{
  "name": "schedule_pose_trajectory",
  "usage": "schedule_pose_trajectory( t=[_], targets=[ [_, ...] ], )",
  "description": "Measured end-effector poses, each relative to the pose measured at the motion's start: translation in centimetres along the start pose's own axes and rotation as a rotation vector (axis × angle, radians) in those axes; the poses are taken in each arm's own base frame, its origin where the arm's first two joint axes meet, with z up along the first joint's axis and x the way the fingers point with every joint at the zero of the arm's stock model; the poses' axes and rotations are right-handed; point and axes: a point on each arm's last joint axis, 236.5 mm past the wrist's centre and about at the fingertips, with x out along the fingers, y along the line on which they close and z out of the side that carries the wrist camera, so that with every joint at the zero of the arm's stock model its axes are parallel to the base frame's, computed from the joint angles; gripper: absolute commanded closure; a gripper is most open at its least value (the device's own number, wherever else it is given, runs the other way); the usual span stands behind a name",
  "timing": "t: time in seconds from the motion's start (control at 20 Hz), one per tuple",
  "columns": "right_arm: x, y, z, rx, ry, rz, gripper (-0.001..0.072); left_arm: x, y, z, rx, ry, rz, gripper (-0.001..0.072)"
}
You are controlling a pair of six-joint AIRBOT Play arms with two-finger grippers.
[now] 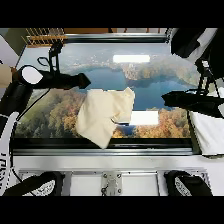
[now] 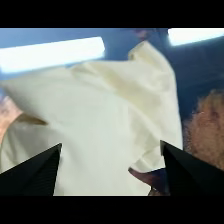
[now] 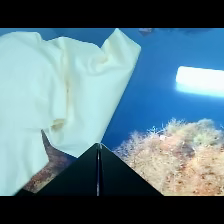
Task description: Fold the clothes and pants, and hang the long-sleeved shirts on hangers.
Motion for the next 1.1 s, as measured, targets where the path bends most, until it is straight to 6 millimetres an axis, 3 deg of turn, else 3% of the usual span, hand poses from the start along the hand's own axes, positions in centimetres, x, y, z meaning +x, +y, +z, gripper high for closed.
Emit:
schedule_pose_trajectory(
  t=[0.2, 0.35, 0.45, 0.85, 1.1],
  targets=[
    [0.0, 0.0, 0.2, 0.007, -0.009, 0.002, 0.0701, 2.2, 7.1, -8.1, -0.227, 0.202, 0.070, 0.0038],
    [0.0, 0.0, 0.3, 0.007, -0.011, 0.002, 0.0701, 3.1, 10.1, -14.1, -0.363, 0.318, 0.103, 0.0038],
    [0.0, 0.0, 0.3, 0.007, -0.012, 0.002, 0.0701, 3.2, 11.5, -16.6, -0.426, 0.358, 0.118, 0.0037],
    [0.0, 0.0, 0.3, 0.008, -0.012, 0.002, 0.0701, 0.7, 15.6, -19.0, -0.510, 0.337, 0.205, 0.0038],
    [0.1, 0.1, 0.2, 0.015, -0.008, 0.009, 0.0701, 2.4, 15.7, -22.3, -0.601, 0.396, 0.179, 0.0038]
  ],
)
